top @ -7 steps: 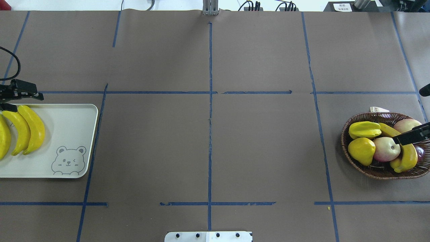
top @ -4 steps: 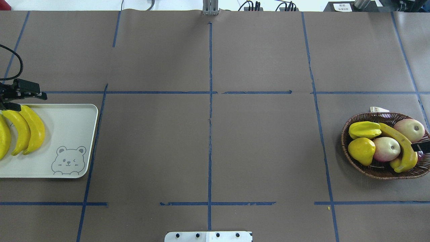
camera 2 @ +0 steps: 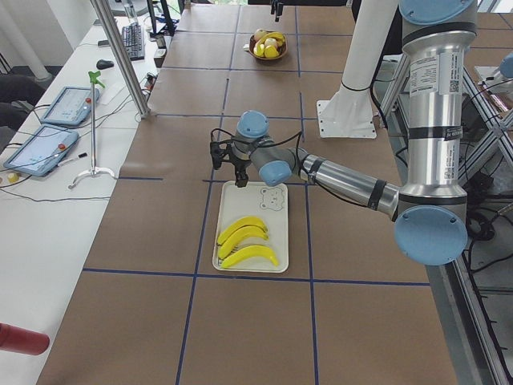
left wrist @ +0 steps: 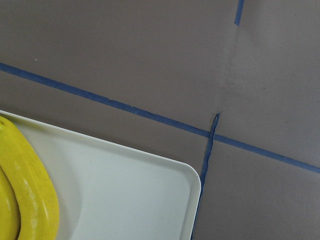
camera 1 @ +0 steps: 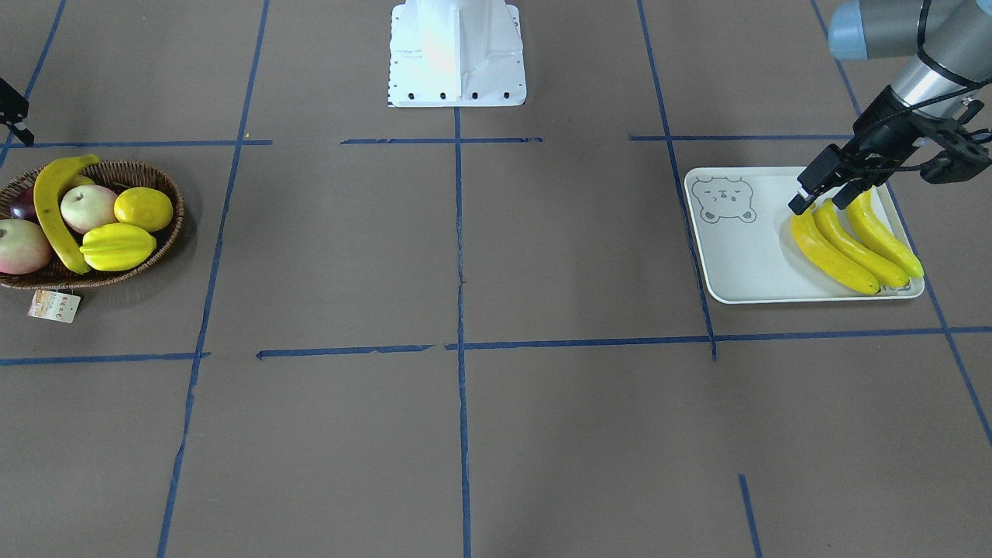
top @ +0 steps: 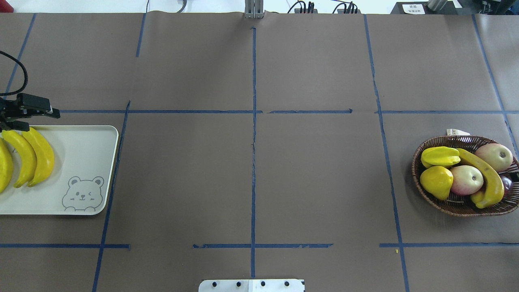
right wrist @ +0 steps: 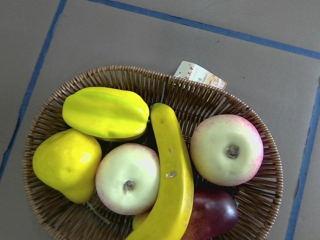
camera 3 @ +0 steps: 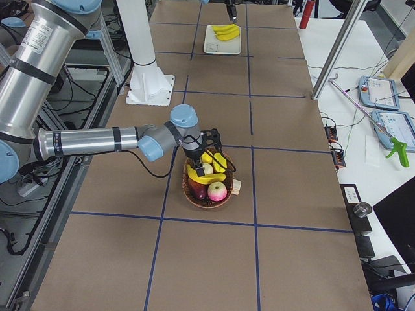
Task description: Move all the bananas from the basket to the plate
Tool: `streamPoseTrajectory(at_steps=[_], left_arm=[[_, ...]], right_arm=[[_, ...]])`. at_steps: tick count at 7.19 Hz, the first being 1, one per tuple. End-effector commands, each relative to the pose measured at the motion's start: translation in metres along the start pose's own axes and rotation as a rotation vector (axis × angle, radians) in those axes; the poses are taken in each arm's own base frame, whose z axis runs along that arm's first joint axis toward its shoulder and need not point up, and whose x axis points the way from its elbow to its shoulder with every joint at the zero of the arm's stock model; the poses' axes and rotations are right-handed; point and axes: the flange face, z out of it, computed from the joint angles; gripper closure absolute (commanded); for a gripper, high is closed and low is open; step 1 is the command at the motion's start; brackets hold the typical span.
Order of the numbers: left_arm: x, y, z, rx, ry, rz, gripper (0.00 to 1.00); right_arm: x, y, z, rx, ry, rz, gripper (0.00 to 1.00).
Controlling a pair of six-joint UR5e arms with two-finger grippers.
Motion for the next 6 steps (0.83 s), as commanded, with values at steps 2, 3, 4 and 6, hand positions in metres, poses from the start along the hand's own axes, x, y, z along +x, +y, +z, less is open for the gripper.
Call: streamPoseTrajectory(at_steps=[2,3,4,6], left_arm=[[0.001,0.001,-0.001,0.002,0.007,0.004,0.0],[0.002,0.001,-0.001,0.002,0.008,0.005,0.0],[0.002,0.001,-0.002,0.003,0.01,0.004,0.0],[0.002,0.001,-0.001,0.001,0.009,0.004,0.0]], right_arm=[[0.015,0.003,0.012,-0.005,0.059,0.016,0.05],[0.015,0.003,0.013,-0.005,0.06,0.014,0.05],[0.014,0.004,0.015,-0.011,0.059,0.016,0.05],[-0.009,0.002,0.03,-0.02,0.056,0.08,0.06]])
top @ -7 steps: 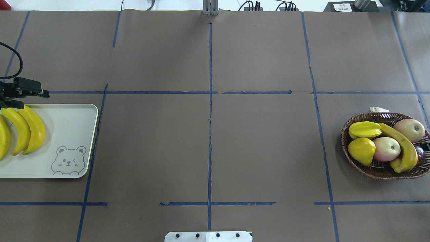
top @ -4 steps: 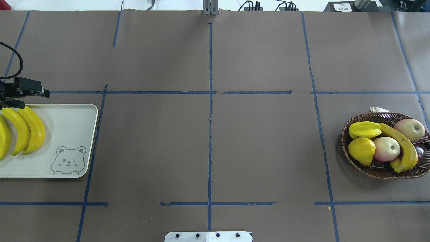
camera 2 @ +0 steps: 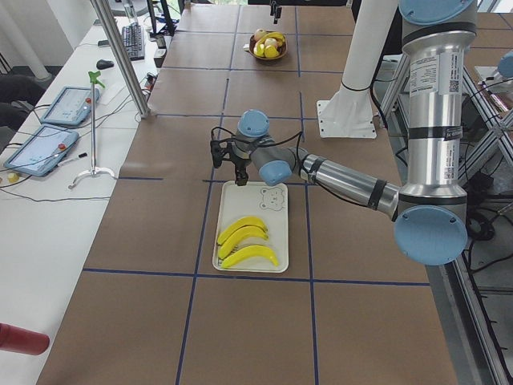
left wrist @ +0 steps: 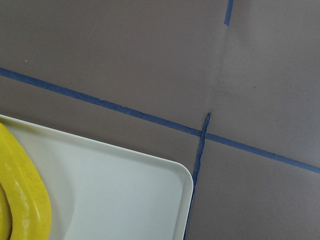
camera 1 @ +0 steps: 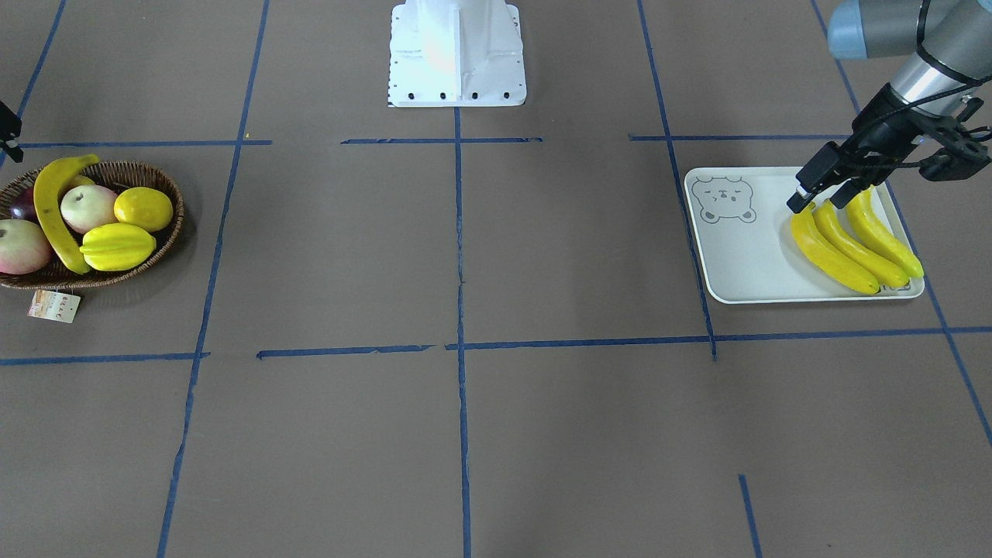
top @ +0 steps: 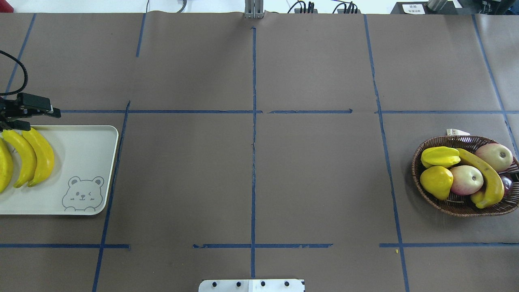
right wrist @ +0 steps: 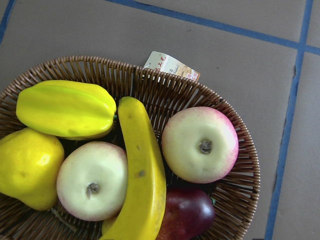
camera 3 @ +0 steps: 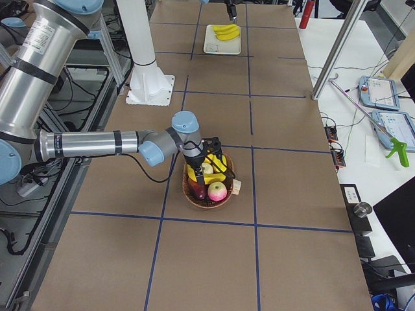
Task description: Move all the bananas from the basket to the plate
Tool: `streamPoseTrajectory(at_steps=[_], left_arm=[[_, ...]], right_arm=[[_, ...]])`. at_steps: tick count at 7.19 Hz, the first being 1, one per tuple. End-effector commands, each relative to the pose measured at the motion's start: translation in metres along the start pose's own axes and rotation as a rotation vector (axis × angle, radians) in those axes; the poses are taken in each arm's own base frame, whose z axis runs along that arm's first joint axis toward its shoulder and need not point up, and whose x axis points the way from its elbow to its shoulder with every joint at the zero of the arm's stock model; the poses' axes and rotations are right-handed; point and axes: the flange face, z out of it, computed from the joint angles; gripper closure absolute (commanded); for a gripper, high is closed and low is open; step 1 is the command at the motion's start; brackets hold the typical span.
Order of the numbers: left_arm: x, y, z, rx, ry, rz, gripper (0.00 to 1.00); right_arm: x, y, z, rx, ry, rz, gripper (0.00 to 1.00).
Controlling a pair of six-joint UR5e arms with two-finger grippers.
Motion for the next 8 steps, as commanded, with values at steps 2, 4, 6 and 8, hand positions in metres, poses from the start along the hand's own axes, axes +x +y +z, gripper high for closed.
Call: streamPoseTrajectory(at_steps=[2,4,6,8], left_arm=[[-0.002,0.0,0.004,-0.006,-0.007,-0.003,0.0],[-0.004,0.0,0.006,-0.008,-0.01,-0.004,0.0],[-0.005,0.002,0.011,-0.016,-0.016,-0.001,0.0],[-0.004,0.003,0.011,-0.019,-0.015,0.001,0.0]], right_arm=[[-0.017,0.017,0.008,0.012,-0.055,0.097,0.07],[-0.03,0.018,0.021,0.002,-0.029,0.154,0.08],[-0.046,0.018,0.045,-0.027,0.073,0.187,0.1],[-0.056,0.009,0.049,-0.048,0.163,0.191,0.1]])
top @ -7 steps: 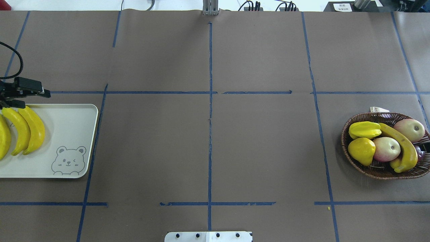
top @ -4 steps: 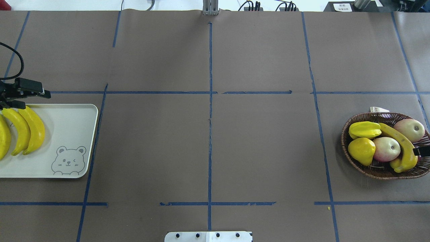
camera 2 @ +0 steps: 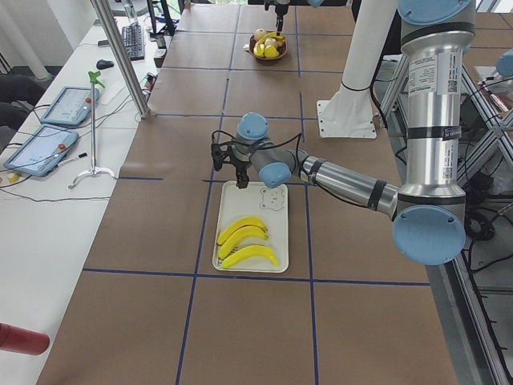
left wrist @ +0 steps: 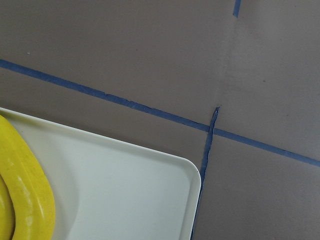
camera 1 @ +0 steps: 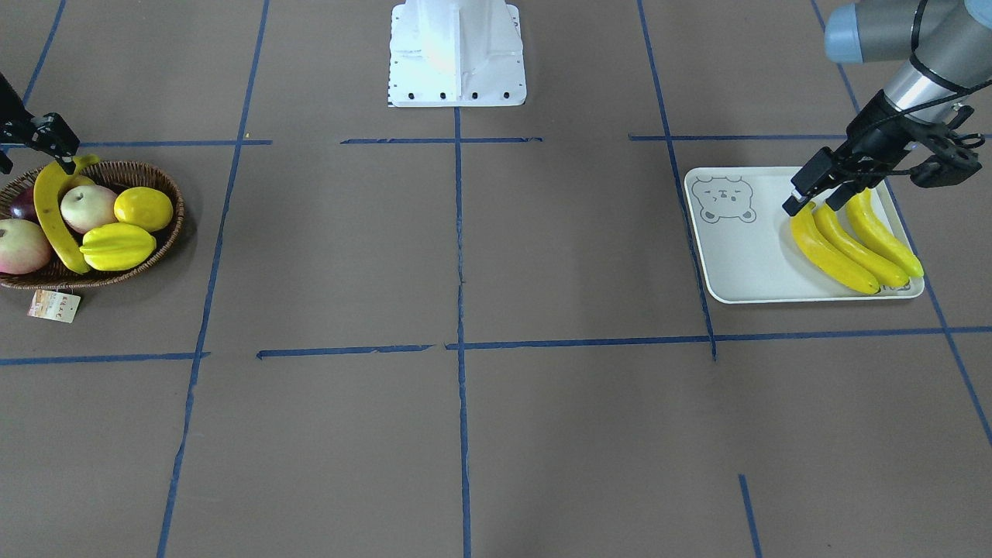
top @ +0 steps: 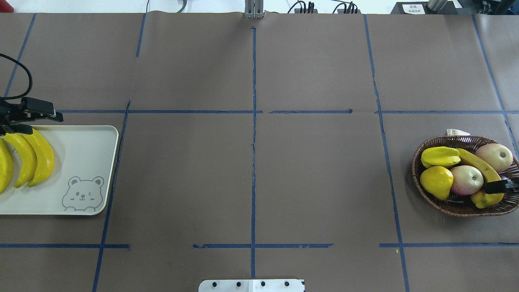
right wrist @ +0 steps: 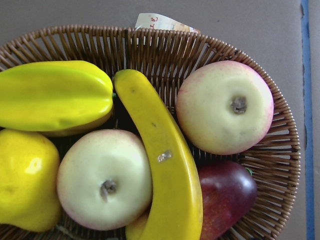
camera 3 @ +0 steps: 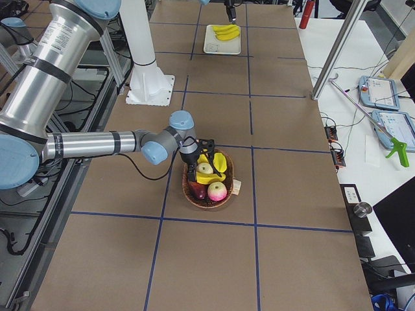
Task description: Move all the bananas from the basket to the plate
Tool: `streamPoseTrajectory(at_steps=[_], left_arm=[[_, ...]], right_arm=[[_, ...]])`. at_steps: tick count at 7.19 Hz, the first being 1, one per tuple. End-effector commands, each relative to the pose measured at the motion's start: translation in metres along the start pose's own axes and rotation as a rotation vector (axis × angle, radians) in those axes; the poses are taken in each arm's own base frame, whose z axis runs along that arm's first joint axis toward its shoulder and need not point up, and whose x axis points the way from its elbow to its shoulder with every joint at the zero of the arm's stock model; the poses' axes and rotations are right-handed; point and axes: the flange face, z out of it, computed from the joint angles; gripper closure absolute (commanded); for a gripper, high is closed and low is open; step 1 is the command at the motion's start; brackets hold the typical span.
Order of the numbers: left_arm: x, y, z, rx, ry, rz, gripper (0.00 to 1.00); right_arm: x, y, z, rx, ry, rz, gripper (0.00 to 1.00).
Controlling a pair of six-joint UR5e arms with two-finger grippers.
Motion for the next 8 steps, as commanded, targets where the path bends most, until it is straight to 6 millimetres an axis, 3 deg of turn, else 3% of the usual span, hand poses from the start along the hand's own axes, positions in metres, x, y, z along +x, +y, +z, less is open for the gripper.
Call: streamPoseTrajectory(at_steps=[1,6,8], left_arm=[[0.001,0.001,0.0,-0.002,0.0,0.001,0.0],[0.0,0.001,0.002,-0.004,-0.002,0.001,0.0],[0.0,0.001,0.002,-0.004,-0.002,0.001,0.0]], right_arm=[[-0.022,-0.008,-0.012,-0.021,0.085,0.011,0.1],[-0.03,-0.005,0.006,-0.066,0.221,-0.007,0.12],[-0.052,-0.018,0.009,-0.091,0.249,-0.002,0.13]])
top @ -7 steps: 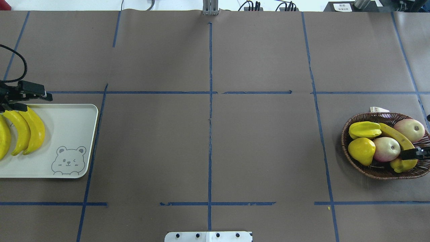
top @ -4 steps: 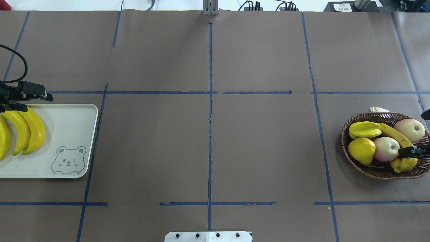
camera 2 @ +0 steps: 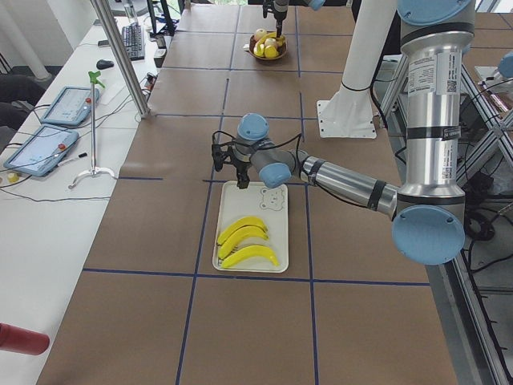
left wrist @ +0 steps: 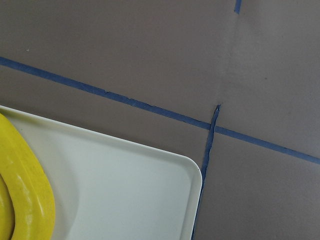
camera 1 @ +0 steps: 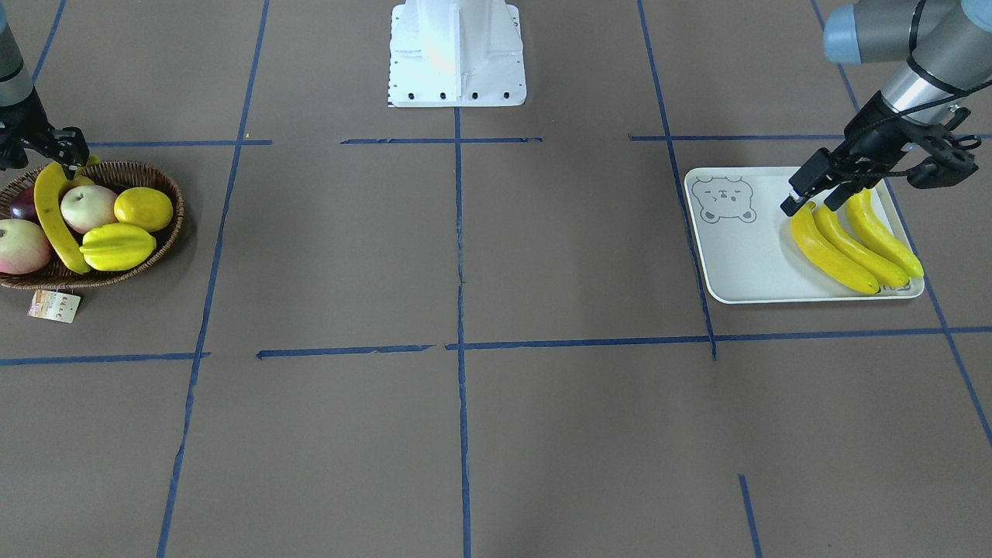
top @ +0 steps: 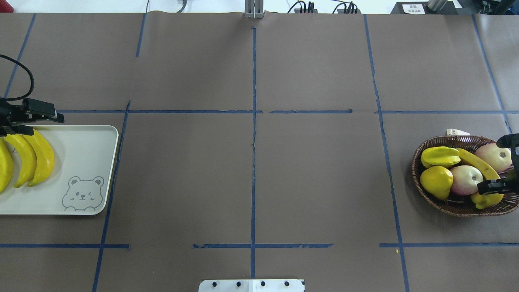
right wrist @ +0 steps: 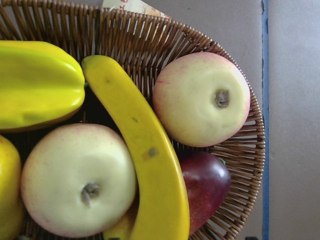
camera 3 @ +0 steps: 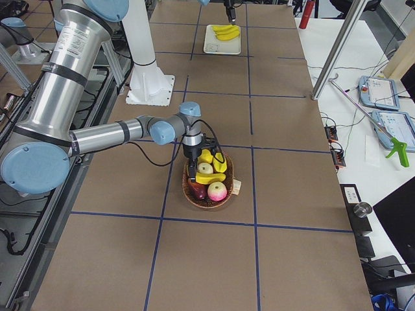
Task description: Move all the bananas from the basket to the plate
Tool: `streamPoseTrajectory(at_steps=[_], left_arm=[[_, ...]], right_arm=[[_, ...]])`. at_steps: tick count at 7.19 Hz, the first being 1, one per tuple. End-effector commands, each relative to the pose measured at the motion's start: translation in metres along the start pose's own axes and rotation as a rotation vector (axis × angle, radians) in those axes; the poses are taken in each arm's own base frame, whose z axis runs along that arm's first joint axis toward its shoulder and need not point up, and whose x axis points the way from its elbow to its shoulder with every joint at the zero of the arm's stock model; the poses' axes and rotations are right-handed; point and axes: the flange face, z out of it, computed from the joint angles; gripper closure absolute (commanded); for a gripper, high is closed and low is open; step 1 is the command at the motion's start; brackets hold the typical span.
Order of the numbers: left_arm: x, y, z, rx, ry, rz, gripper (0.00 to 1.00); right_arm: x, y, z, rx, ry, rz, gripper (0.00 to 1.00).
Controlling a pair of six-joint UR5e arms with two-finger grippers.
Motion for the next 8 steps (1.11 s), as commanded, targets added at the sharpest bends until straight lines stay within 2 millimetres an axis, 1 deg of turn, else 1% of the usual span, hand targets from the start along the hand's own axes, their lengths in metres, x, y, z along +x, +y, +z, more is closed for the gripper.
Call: streamPoseTrajectory(at_steps=[1,2,4,6,7,8], left_arm=[[0.0,0.0,0.0,-0.001,0.0,-0.001,0.0],[0.0,0.0,0.001,-0.001,-0.001,-0.001,0.0],[0.0,0.0,0.001,-0.001,-0.001,-0.002,0.0],[0.0,0.001,0.001,-0.002,0.001,0.001,0.0],[0.0,0.001,0.001,-0.002,0.0,0.0,0.0],[0.0,0.001,0.001,-0.002,0.001,0.001,0.0]], right_arm=[[-0.015,-0.007,0.0,-0.026,0.03,-0.001,0.14],[-0.015,-0.006,0.002,-0.028,0.042,-0.003,0.14],[-0.016,-0.001,0.015,-0.043,0.103,-0.021,0.15],[-0.022,0.006,0.022,-0.052,0.135,-0.049,0.15],[-0.027,0.01,0.025,-0.071,0.163,-0.063,0.18],[-0.028,0.011,0.026,-0.077,0.173,-0.067,0.27]])
